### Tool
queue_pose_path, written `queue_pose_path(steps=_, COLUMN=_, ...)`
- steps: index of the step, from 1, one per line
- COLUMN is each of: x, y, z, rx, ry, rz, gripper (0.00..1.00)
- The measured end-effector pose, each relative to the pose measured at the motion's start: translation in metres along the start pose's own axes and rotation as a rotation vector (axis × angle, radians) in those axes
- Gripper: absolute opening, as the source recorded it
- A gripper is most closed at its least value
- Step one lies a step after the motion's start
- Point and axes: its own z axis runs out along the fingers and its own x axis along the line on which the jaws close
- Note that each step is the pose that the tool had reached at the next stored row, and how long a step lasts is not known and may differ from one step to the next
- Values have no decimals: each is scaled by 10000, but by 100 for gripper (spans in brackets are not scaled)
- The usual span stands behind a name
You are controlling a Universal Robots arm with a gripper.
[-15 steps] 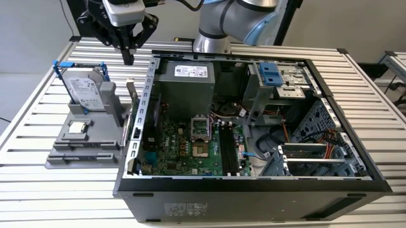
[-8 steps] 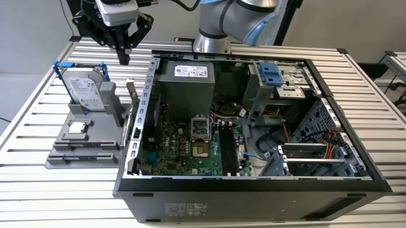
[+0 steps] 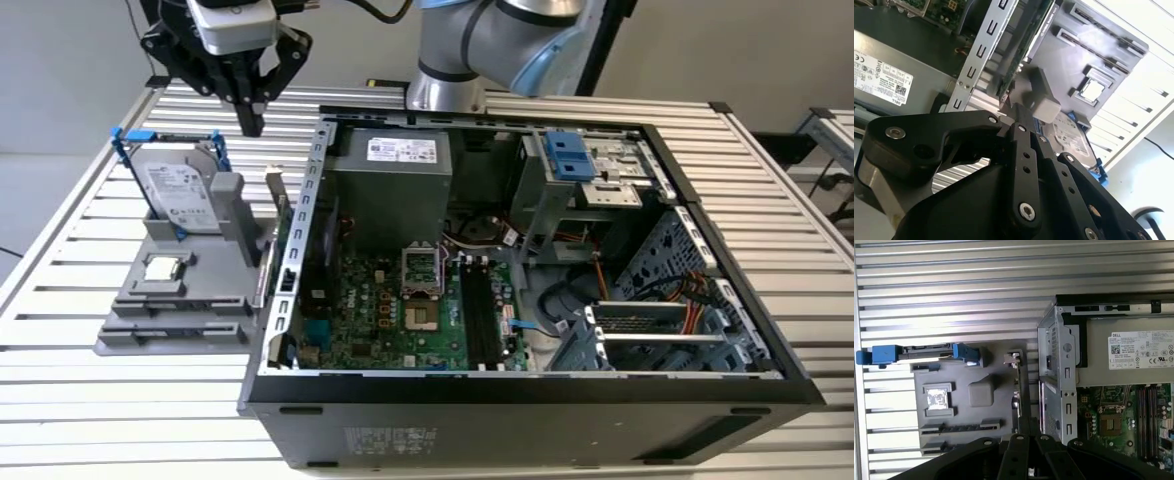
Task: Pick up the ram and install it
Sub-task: 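Reach for the ram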
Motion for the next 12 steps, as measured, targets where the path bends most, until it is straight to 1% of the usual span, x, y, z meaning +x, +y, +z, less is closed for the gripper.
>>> queue_pose_path(steps=12, x=92, y=-7, z=-1, rx=2, ry=26, rz=0, gripper=0)
